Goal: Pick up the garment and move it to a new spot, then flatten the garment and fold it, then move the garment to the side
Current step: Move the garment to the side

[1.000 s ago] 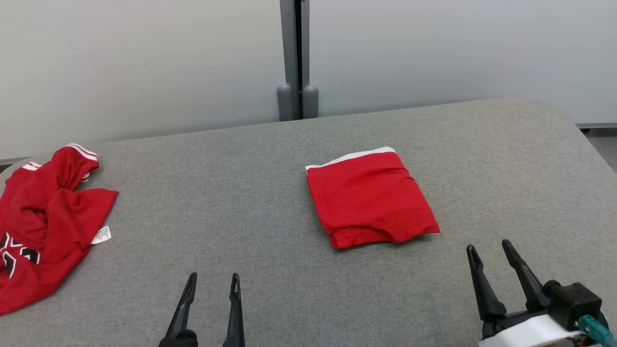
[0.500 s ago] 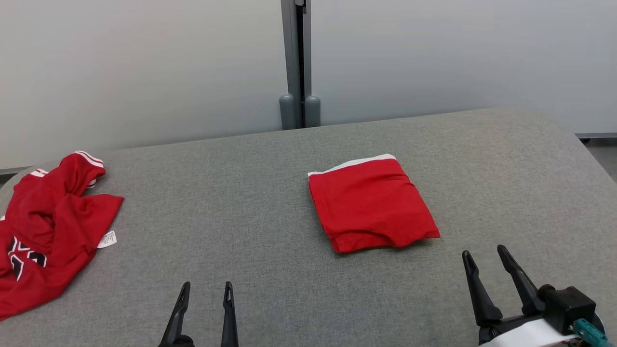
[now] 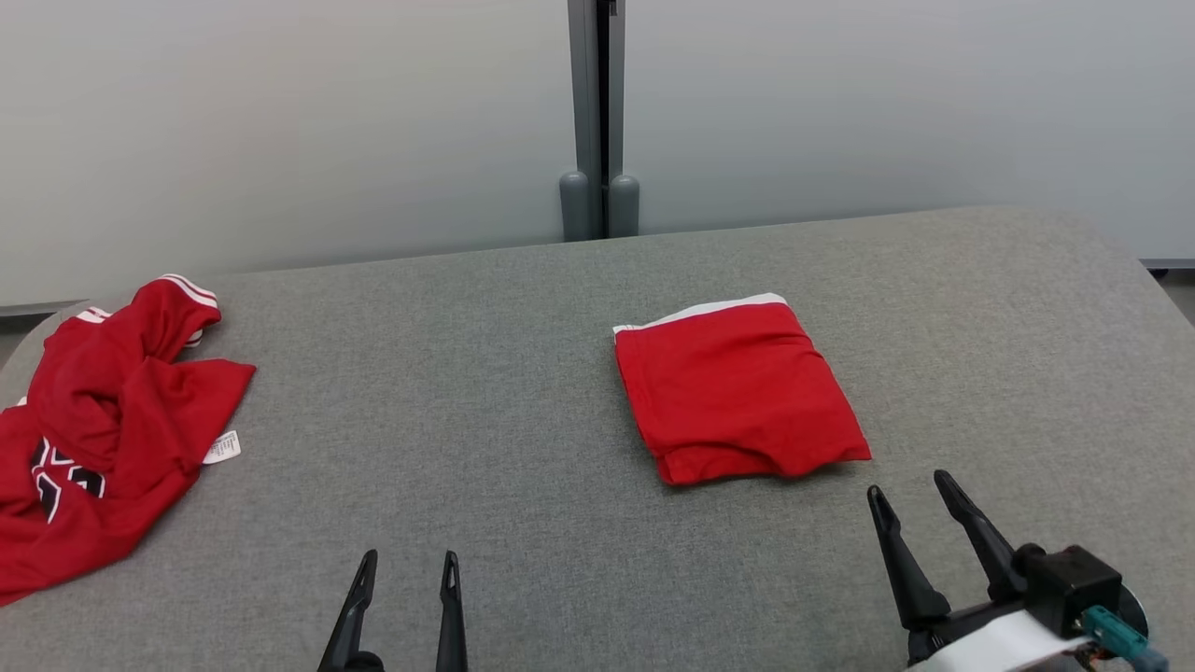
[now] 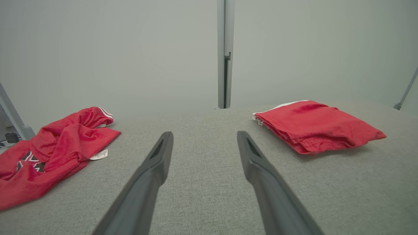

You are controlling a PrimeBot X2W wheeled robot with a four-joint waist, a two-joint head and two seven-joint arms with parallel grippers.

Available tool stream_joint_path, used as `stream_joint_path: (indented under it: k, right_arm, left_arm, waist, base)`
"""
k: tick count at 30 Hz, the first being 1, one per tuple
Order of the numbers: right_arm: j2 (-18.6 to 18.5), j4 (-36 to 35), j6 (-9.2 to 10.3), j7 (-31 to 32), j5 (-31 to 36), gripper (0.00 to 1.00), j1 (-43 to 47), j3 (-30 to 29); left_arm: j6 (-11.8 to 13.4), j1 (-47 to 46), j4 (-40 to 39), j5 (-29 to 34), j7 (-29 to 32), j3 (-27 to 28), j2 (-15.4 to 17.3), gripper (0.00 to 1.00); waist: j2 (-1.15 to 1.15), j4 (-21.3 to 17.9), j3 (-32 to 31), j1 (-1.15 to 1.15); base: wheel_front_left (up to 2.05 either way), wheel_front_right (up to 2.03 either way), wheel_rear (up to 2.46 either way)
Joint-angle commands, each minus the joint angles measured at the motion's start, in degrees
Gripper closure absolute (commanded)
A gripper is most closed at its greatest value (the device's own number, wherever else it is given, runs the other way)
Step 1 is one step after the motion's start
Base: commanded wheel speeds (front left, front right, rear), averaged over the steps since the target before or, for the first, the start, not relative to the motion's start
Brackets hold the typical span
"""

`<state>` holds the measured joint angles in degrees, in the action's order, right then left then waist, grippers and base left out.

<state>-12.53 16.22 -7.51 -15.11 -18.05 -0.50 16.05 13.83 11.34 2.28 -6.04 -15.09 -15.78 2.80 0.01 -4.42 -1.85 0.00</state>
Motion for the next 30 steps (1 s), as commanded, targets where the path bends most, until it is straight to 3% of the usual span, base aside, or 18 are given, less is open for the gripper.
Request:
stream_joint_path:
  k: [1,7,12,19,25,28,29,30]
  right_arm:
    - [-0.7,0.5,0.04,-0.1,-0.1,0.00,-1.9,0.6]
    - [-2.8,5.8,0.04,-0.1,-5.5,0.00,-8.7,3.7]
    - [-8.0,12.7,0.03,1.9,-21.8,0.00,-16.5,7.9]
    - [-18.2,13.3,0.03,18.0,-48.0,0.00,-26.5,13.2]
    - [-23.7,13.2,0.03,26.2,-56.8,0.00,-31.0,15.3]
    - [-24.3,13.6,0.03,27.7,-59.4,0.00,-33.0,15.9]
    - [-24.3,13.4,0.03,28.3,-60.1,0.14,-33.7,16.3]
    - [-24.4,13.4,0.03,29.0,-60.5,0.36,-34.4,16.8]
  left_arm:
    - [0.0,-0.6,0.1,0.2,-0.1,-0.1,0.2,0.00]
    - [-0.6,-2.4,-0.1,0.4,-0.1,-2.2,0.2,0.00]
    - [-0.5,-5.7,-0.5,-0.1,-0.1,-4.5,0.2,0.00]
    - [0.3,-9.8,-0.4,-0.3,-0.1,-7.7,0.2,0.00]
    - [0.9,-13.0,-0.7,0.0,-0.1,-9.6,0.2,0.00]
    - [1.1,-14.4,-0.8,0.4,-0.1,-10.1,0.2,0.00]
    - [1.1,-14.8,-0.7,0.4,-0.1,-10.2,0.2,0.00]
    - [1.2,-15.1,-0.7,0.5,-0.1,-10.3,0.2,0.00]
  waist:
    - [-0.01,0.4,0.6,0.00]
    - [-0.01,2.9,3.4,0.00]
    - [-0.01,6.2,7.6,0.00]
    - [-0.01,9.3,14.0,0.00]
    - [-0.01,11.0,18.3,0.00]
    - [-0.01,11.2,20.1,0.00]
    - [-0.01,11.2,20.7,0.00]
    - [-0.01,11.1,21.2,0.00]
  base:
    - [0.00,0.00,0.00]
    - [0.00,0.00,0.00]
    - [0.00,0.00,0.00]
    - [0.00,0.00,0.00]
    - [0.00,0.00,0.00]
    - [0.00,0.00,0.00]
    - [0.00,0.00,0.00]
    - [0.00,0.00,0.00]
